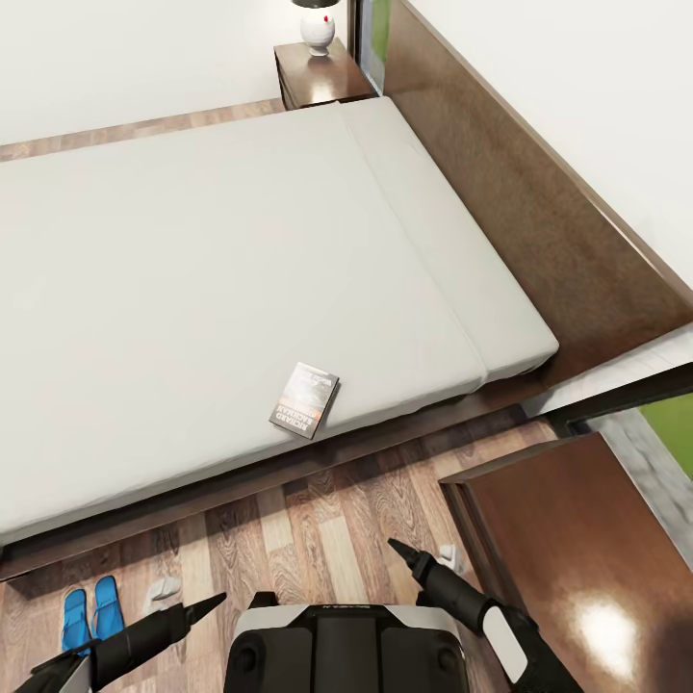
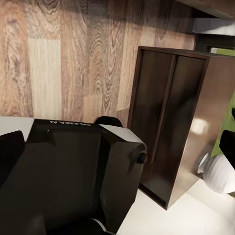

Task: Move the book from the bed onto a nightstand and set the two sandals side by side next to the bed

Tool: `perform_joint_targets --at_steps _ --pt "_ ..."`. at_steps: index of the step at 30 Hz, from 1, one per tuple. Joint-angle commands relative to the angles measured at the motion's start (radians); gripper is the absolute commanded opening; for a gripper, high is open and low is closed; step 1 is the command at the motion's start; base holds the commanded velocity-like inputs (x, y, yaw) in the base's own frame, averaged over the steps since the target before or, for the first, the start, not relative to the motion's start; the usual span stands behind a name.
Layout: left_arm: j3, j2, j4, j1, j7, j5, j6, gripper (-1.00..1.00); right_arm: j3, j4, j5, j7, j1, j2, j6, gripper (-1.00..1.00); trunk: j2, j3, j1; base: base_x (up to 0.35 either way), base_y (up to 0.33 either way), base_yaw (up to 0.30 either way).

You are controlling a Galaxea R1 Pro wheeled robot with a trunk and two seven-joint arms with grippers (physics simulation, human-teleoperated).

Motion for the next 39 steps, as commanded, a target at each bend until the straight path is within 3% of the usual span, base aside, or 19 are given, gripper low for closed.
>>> perform_joint_targets --at_steps 1,12,31,39 --pt "0.001 -0.001 0.001 0.000 -0.003 0.005 0.010 1.00 -0.006 0.000 -0.005 0.004 0.000 0.001 0.009 1.00 -0.001 -0.001 0.000 0.000 0.000 0.000" --pt "0.002 -0.007 0.029 0.000 -0.002 0.003 0.008 1.00 0.000 0.012 -0.007 0.005 -0.001 0.003 0.004 1.00 -0.001 -0.001 0.000 0.000 0.000 0.011" --pt "0.002 -0.015 0.029 0.000 0.004 0.002 0.009 1.00 -0.012 0.006 -0.008 0.008 -0.001 0.000 0.007 1.00 -0.001 -0.001 0.000 0.000 0.000 0.269" --pt "0.001 -0.022 0.029 0.000 0.003 0.002 0.009 1.00 -0.013 0.000 -0.008 0.010 -0.001 0.000 0.007 1.00 -0.001 -0.001 0.000 0.000 0.000 0.053"
